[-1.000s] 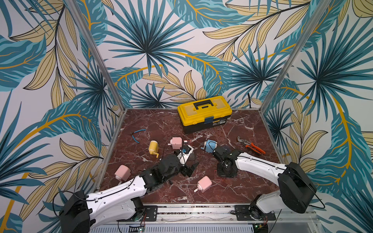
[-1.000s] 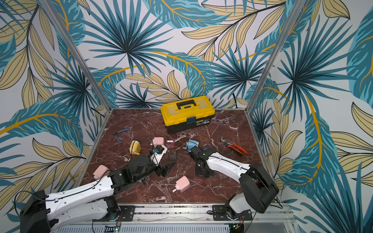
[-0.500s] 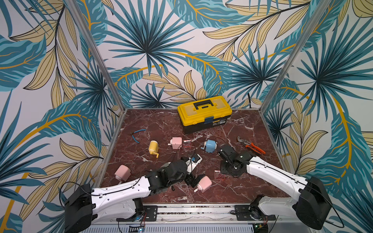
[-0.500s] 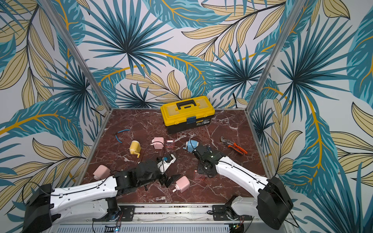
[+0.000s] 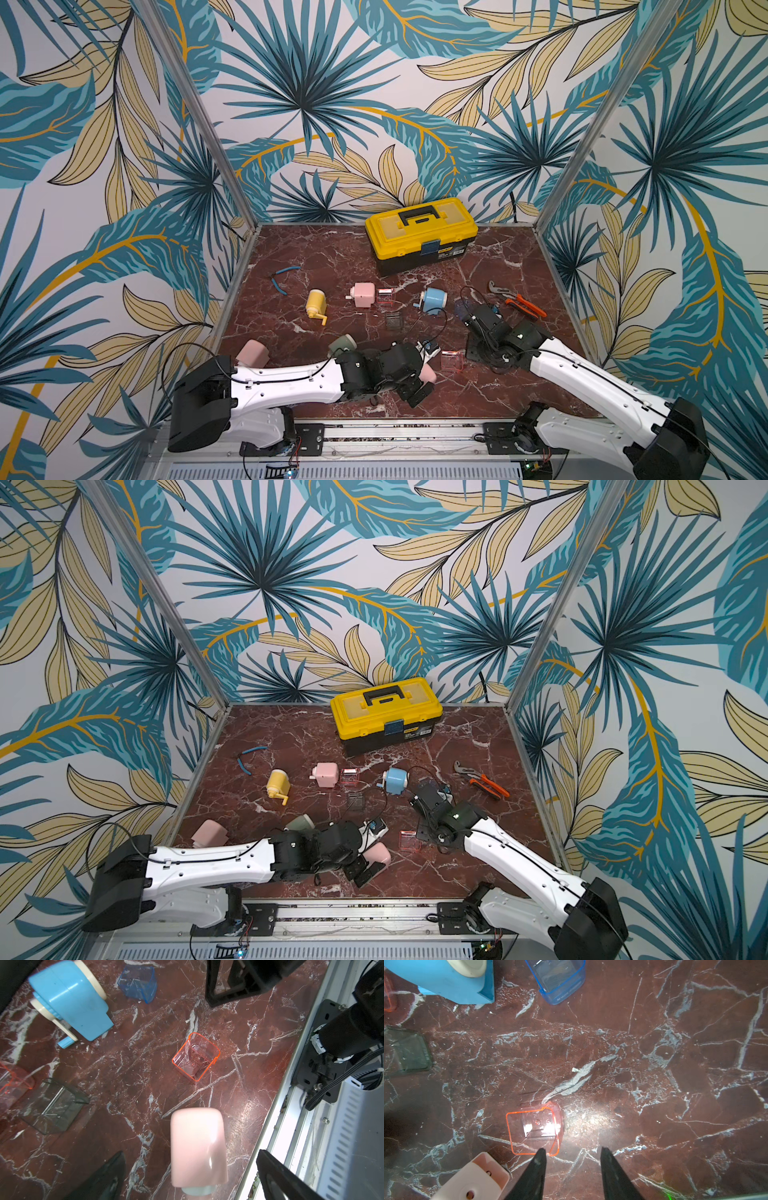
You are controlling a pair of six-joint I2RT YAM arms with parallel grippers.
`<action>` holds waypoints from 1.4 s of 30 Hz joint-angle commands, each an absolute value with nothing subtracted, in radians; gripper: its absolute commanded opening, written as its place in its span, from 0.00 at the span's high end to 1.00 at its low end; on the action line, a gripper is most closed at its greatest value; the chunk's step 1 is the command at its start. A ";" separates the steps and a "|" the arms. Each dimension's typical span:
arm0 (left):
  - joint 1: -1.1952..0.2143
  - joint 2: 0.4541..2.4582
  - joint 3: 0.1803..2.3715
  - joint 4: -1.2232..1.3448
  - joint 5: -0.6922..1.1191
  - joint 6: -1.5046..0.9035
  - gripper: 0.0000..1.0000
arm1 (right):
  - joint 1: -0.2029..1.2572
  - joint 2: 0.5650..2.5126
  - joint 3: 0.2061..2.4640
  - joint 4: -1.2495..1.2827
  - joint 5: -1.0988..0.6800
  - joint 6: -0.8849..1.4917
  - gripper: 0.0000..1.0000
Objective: Put the tray back into the pencil sharpener
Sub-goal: Pick up the pencil sharpener from the center of the board.
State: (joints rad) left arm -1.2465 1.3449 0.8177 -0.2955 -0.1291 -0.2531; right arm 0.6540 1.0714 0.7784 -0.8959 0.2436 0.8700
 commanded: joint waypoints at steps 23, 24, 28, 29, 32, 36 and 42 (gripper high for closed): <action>-1.230 1.513 0.895 -0.391 -0.066 -0.341 0.00 | 0.635 1.026 0.698 -0.867 0.216 0.903 0.54; -1.225 1.519 0.898 -0.391 -0.066 -0.336 0.00 | 0.634 1.028 0.698 -0.867 0.216 0.903 0.54; -1.199 1.544 0.908 -0.385 -0.015 -0.318 0.05 | 0.633 1.031 0.698 -0.866 0.215 0.906 0.54; -1.194 1.550 0.907 -0.383 -0.006 -0.311 0.07 | 0.633 1.032 0.698 -0.865 0.217 0.908 0.54; -1.184 1.562 0.913 -0.383 0.006 -0.287 0.14 | 0.632 1.033 0.698 -0.866 0.219 0.910 0.54; -1.171 1.574 0.911 -0.383 0.023 -0.263 0.24 | 0.632 1.036 0.701 -0.865 0.220 0.913 0.54; -1.155 1.572 0.904 -0.382 0.035 -0.223 0.38 | 0.630 1.043 0.704 -0.861 0.221 0.919 0.55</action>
State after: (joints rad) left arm -1.1675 1.5723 0.8909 -0.3855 0.0265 -0.2569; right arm 0.6346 1.0363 0.7177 -0.8635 0.2161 0.9051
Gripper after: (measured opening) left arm 0.641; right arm 0.454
